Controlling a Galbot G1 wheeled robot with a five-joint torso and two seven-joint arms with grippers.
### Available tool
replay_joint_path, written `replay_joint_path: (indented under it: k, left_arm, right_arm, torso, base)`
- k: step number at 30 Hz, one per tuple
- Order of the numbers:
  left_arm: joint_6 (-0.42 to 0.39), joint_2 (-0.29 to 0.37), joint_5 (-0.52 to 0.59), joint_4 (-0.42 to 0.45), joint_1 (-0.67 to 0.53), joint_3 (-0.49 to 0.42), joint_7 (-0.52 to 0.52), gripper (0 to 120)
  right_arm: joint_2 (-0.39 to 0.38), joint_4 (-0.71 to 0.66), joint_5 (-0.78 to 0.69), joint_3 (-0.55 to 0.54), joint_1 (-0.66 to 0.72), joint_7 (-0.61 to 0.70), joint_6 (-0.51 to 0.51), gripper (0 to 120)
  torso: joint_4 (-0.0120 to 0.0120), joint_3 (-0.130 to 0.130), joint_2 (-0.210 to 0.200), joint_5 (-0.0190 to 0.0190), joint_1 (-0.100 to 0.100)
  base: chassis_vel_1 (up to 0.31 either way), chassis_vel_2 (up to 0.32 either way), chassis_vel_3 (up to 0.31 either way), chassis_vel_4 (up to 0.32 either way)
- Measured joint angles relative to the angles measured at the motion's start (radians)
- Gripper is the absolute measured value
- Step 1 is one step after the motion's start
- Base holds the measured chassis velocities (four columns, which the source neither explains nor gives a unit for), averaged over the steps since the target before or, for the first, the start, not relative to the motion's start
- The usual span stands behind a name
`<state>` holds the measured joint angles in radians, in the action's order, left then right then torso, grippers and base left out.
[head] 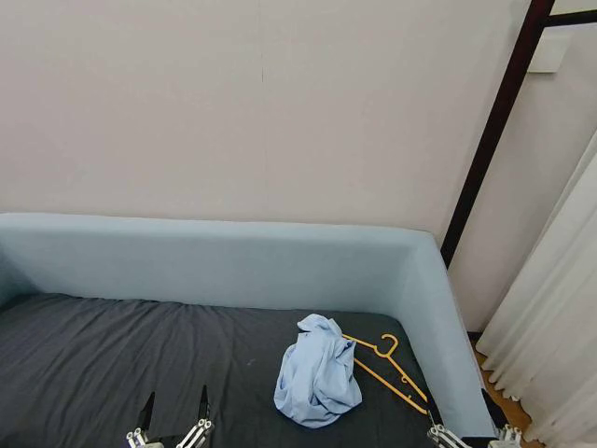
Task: Pick up the clothes from the sofa and hang them on the clothes hanger.
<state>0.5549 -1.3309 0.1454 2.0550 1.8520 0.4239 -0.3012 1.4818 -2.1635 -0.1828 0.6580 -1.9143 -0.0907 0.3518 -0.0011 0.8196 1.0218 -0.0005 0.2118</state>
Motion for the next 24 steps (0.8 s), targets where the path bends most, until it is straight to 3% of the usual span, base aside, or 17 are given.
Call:
replay_joint_path:
  k: [24]
  left_arm:
    - [0.0,0.01,-0.008,-0.017,-0.01,-0.006,-0.002,100]
  right_arm:
    - [-0.008,0.013,0.009,-0.035,-0.013,0.027,-0.018,100]
  torso:
    - [-0.0001,0.0,0.0,-0.0001,0.0]
  base:
    - [0.0,0.0,0.0,0.0]
